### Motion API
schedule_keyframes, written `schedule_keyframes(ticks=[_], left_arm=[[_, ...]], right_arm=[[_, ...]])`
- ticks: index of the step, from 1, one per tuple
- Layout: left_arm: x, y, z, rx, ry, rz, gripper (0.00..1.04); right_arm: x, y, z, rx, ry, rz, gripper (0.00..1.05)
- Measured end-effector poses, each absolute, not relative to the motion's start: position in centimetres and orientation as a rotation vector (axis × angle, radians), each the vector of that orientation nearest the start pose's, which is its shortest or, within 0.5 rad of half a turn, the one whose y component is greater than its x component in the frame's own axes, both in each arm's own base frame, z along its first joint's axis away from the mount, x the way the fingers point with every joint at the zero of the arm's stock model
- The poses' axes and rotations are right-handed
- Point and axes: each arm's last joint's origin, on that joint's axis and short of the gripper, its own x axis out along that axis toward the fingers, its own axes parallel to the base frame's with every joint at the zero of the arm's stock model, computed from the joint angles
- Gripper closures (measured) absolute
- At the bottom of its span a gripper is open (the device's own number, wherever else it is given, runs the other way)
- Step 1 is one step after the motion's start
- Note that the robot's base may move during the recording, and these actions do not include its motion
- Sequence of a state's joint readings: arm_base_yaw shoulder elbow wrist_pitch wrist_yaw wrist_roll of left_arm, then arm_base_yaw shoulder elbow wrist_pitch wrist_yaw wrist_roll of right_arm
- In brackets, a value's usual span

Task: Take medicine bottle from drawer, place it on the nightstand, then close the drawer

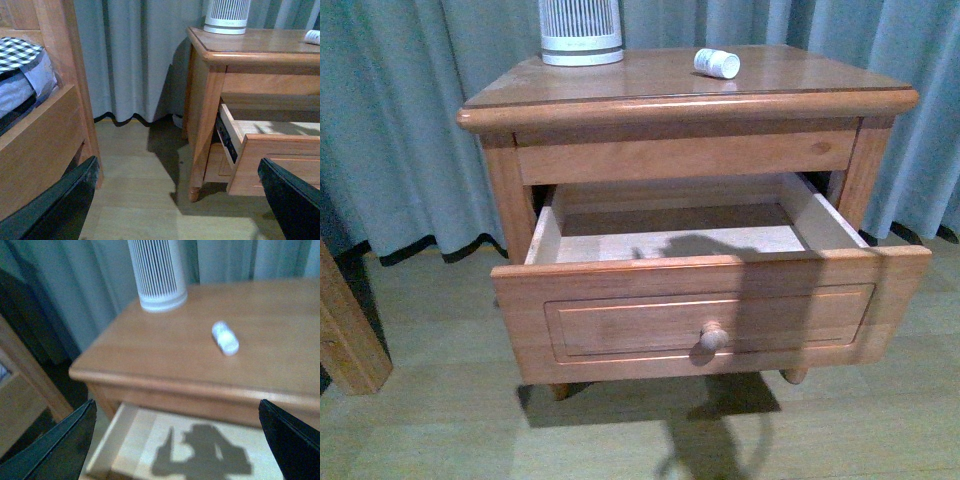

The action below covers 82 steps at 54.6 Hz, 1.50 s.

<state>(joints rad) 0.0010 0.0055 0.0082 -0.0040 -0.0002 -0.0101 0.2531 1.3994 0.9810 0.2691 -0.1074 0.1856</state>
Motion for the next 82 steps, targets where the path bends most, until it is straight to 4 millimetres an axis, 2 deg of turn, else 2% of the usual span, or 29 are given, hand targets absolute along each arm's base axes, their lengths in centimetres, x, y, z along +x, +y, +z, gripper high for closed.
schedule_keyframes(ticks=[2,5,8,9,10,12,19,28,35,40,49,64,76,82], left_arm=[[9.8,0.0,16.5,-0.010,0.001,0.001,0.06],[9.8,0.0,16.5,-0.010,0.001,0.001,0.06],[9.8,0.0,16.5,-0.010,0.001,0.001,0.06],[9.8,0.0,16.5,-0.010,0.001,0.001,0.06],[9.8,0.0,16.5,-0.010,0.001,0.001,0.06],[9.8,0.0,16.5,-0.010,0.001,0.001,0.06],[9.8,0.0,16.5,-0.010,0.001,0.001,0.06],[9.8,0.0,16.5,-0.010,0.001,0.001,0.06],[9.8,0.0,16.5,-0.010,0.001,0.001,0.06],[9.8,0.0,16.5,-0.010,0.001,0.001,0.06],[9.8,0.0,16.5,-0.010,0.001,0.001,0.06],[9.8,0.0,16.5,-0.010,0.001,0.001,0.06],[9.8,0.0,16.5,-0.010,0.001,0.001,0.06],[9.8,0.0,16.5,-0.010,0.001,0.001,0.06]], right_arm=[[29.7,8.2,28.7,0.179,0.224,0.341,0.07],[27.7,8.1,24.8,0.192,0.324,0.324,0.09],[25.5,7.9,19.6,0.184,0.450,0.280,0.22],[25.3,7.8,19.0,0.183,0.463,0.275,0.24],[24.6,7.7,17.3,0.172,0.499,0.255,0.29],[23.8,7.5,15.0,0.160,0.540,0.232,0.37],[24.1,7.3,12.2,0.142,0.567,0.191,0.56],[26.9,7.3,9.4,0.097,0.578,0.147,0.84],[29.9,7.5,7.8,0.042,0.593,0.124,1.02],[32.8,7.7,7.1,-0.003,0.595,0.109,1.01],[36.8,8.0,6.3,-0.074,0.586,0.097,1.01],[43.7,8.1,7.8,-0.172,0.487,0.073,1.01],[47.6,8.0,8.7,-0.242,0.437,0.073,1.01],[48.4,7.9,8.1,-0.270,0.456,0.084,1.01]])
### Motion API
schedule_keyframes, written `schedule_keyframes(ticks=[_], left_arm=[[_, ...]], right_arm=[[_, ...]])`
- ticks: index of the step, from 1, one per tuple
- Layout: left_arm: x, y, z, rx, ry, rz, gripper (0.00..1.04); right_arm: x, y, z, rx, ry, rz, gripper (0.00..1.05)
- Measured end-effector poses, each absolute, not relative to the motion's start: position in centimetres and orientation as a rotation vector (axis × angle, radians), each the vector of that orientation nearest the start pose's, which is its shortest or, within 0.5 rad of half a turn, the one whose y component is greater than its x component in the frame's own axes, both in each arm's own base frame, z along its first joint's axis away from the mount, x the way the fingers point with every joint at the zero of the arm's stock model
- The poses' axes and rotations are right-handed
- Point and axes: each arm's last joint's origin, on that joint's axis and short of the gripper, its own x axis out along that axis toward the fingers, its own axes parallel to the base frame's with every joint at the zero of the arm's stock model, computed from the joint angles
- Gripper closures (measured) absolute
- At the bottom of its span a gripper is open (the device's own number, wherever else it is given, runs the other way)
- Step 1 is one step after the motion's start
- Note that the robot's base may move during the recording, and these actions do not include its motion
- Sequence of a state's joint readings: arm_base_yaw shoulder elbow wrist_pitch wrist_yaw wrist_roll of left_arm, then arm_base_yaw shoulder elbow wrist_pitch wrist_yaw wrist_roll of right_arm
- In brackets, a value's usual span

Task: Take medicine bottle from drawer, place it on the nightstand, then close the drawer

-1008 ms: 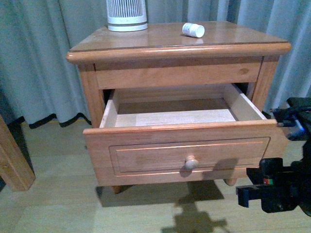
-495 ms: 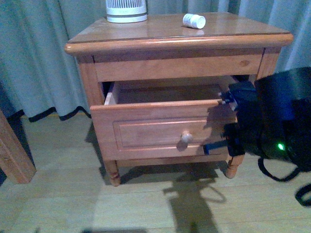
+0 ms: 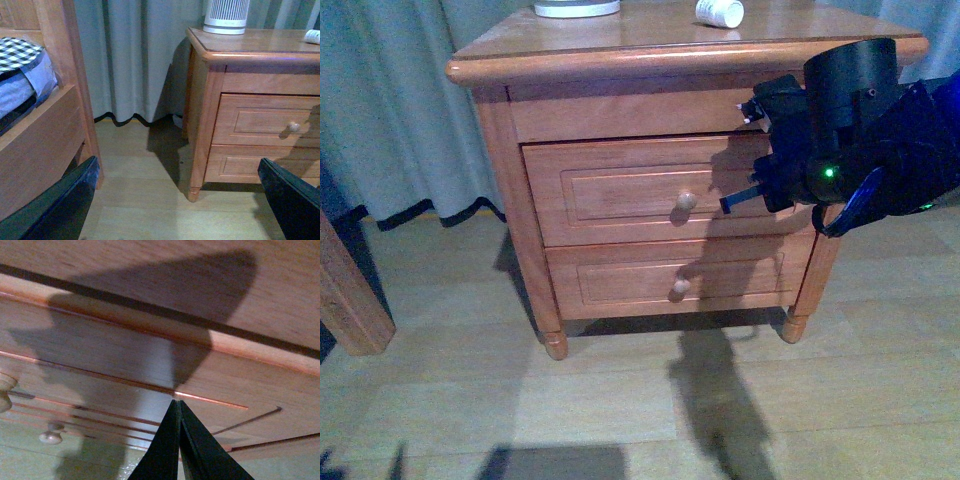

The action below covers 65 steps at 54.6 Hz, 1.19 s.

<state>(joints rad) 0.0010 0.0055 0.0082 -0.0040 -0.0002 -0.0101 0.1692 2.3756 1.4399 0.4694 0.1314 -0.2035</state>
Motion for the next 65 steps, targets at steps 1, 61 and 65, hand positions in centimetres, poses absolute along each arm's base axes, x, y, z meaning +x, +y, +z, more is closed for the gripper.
schedule_keyframes(ticks=[1,61,65], left_arm=[[9.8,0.0,16.5,-0.010,0.001,0.001,0.06],[9.8,0.0,16.5,-0.010,0.001,0.001,0.06],[9.8,0.0,16.5,-0.010,0.001,0.001,0.06]], right_arm=[[48.4,7.9,8.1,-0.270,0.457,0.084,1.01],[19.2,3.4,31.0,0.080,0.048,0.137,1.02],[14.8,2.5,29.7,0.033,0.055,0.023,1.01]])
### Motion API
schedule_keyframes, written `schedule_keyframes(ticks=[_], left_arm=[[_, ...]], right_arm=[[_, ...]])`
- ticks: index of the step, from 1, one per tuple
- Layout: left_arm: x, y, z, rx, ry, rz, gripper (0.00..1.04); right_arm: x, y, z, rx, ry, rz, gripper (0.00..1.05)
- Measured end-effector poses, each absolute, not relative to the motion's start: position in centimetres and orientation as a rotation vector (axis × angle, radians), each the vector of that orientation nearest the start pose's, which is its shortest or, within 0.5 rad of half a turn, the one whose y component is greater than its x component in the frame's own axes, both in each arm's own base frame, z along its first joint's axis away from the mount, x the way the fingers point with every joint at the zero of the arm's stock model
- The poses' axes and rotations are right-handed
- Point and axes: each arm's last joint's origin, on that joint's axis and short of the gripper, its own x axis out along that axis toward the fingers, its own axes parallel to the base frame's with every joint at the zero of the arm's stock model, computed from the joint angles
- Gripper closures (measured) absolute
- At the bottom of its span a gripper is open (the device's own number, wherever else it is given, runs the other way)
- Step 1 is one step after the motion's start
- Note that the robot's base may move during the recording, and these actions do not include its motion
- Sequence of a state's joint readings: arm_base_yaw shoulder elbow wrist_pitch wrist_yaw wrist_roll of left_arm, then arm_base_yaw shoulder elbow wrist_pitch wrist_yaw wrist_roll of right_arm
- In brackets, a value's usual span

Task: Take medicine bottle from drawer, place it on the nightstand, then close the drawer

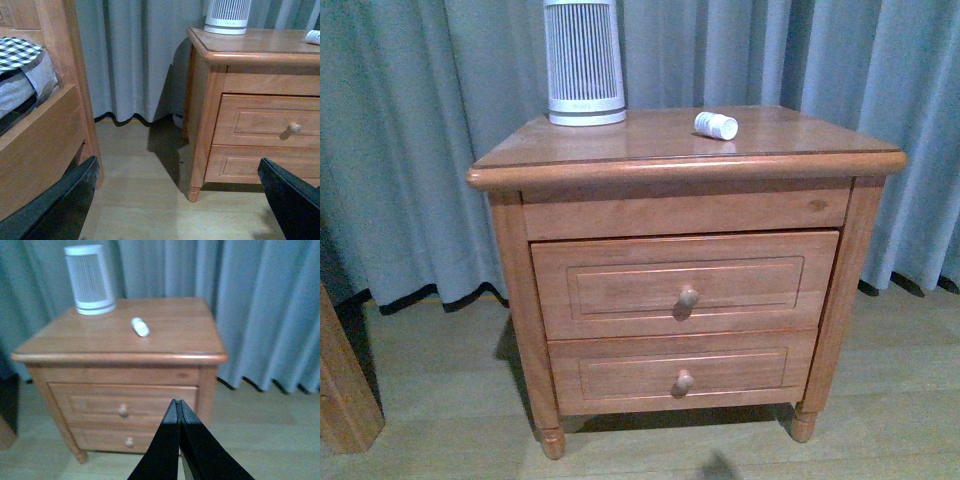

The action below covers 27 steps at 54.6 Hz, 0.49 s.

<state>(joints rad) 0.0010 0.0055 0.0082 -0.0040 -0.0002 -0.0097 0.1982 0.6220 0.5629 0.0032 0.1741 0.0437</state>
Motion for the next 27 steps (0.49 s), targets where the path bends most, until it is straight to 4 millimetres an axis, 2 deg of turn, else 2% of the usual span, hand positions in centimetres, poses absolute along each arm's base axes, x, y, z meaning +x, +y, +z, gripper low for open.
schedule_keyframes(ticks=[4,8,14,21,27], left_arm=[[9.8,0.0,16.5,-0.010,0.001,0.001,0.06],[9.8,0.0,16.5,-0.009,0.001,0.001,0.07],[9.8,0.0,16.5,-0.009,0.001,0.001,0.26],[9.8,0.0,16.5,-0.009,0.001,0.001,0.51],[9.8,0.0,16.5,-0.009,0.001,0.001,0.74]], right_arm=[[12.2,1.8,27.9,0.022,0.032,0.009,1.01],[11.1,1.4,26.6,0.020,-0.004,0.005,1.01],[11.0,0.9,24.5,0.009,0.005,0.042,1.01],[10.2,0.0,22.3,0.006,0.026,-0.004,1.01],[9.8,0.0,21.4,0.006,0.002,0.003,1.01]])
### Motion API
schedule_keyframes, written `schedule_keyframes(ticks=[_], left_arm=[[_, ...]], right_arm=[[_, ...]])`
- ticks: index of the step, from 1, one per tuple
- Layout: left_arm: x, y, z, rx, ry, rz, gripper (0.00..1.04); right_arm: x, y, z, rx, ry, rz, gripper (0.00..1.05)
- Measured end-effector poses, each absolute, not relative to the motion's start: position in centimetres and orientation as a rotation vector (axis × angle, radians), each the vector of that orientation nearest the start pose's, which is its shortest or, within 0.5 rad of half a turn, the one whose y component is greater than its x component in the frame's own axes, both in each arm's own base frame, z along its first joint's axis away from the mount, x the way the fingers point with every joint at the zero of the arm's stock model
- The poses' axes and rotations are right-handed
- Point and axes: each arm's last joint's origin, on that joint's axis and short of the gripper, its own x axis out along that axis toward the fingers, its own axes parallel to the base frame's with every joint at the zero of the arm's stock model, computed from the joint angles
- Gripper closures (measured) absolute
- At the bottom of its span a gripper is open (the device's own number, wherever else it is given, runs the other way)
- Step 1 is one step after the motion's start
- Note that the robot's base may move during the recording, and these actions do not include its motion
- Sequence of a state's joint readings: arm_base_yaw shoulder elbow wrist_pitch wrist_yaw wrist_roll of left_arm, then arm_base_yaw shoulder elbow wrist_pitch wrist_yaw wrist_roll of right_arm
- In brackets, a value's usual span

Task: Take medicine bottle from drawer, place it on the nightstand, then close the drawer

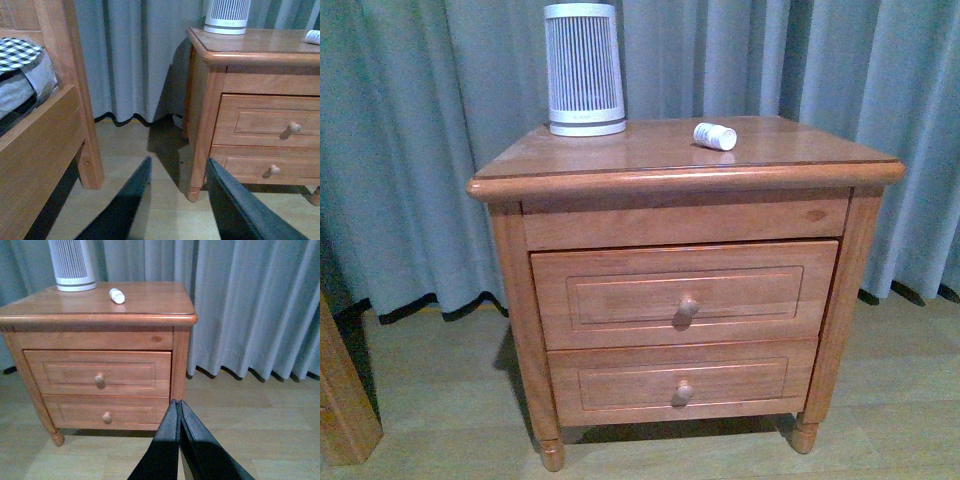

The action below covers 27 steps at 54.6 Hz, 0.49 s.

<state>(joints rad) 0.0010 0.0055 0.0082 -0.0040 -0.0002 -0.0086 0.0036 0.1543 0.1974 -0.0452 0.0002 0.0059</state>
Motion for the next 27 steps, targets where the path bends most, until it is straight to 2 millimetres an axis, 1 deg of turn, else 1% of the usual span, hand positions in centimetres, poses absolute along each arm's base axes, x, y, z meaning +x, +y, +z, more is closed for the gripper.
schedule_keyframes(ticks=[8,9,12,15,25,27], left_arm=[[9.8,0.0,16.5,-0.009,0.001,0.001,1.01],[9.8,0.0,16.5,-0.010,0.001,0.001,1.02],[9.8,0.0,16.5,-0.009,0.001,0.001,1.01],[9.8,0.0,16.5,-0.009,0.001,0.001,0.95],[9.8,0.0,16.5,-0.009,0.001,0.001,0.60],[9.8,0.0,16.5,-0.009,0.001,0.001,0.55]], right_arm=[[9.9,0.0,20.0,0.006,0.013,0.003,1.01],[9.8,0.0,19.9,0.006,0.013,0.003,1.01],[9.8,0.0,19.6,0.006,0.010,0.003,1.01],[9.8,0.0,19.4,0.006,0.008,0.003,1.01],[9.8,0.0,18.4,0.006,0.011,0.003,1.01],[9.8,0.0,18.4,0.006,0.010,0.002,1.01]])
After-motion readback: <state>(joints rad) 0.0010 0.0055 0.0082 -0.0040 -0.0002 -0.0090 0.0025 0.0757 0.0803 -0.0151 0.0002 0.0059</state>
